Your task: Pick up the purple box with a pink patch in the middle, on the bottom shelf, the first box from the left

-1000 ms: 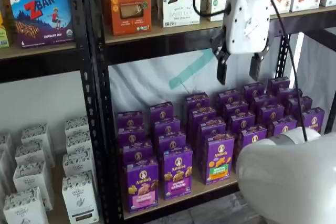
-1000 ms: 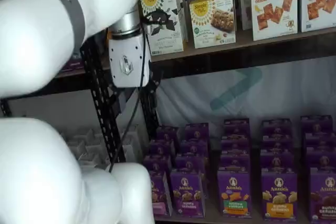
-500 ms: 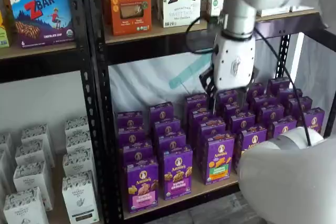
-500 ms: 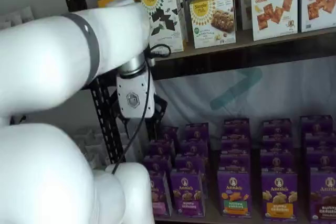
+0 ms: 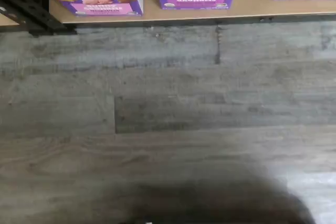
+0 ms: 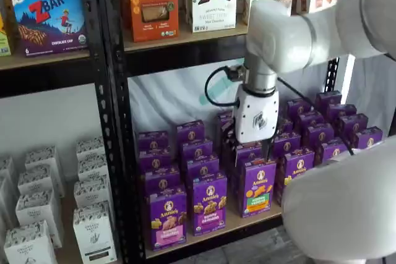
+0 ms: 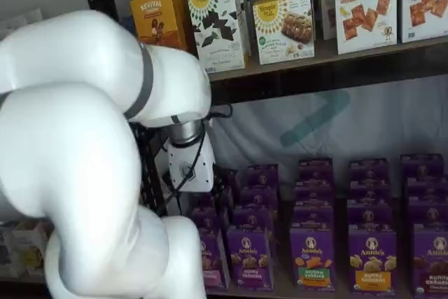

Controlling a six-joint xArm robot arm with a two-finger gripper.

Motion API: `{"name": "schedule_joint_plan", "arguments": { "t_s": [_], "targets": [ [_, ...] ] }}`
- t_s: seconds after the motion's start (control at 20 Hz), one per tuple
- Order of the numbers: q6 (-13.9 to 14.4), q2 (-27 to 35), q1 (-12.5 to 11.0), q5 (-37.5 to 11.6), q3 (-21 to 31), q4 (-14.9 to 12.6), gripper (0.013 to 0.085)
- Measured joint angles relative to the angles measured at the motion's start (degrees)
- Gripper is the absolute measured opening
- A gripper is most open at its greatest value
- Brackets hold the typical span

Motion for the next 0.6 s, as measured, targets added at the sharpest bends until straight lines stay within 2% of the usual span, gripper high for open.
{"name": "schedule_joint_plan", "arguments": {
  "t_s": [0.5,0.6],
  "targets": [
    [2.10,20.15,1.77,-19.37,0.65,-1.20,0.0850],
    [3.09,24.18,1.95,-22.76,0.18,-2.25,0.0850]
  ]
}}
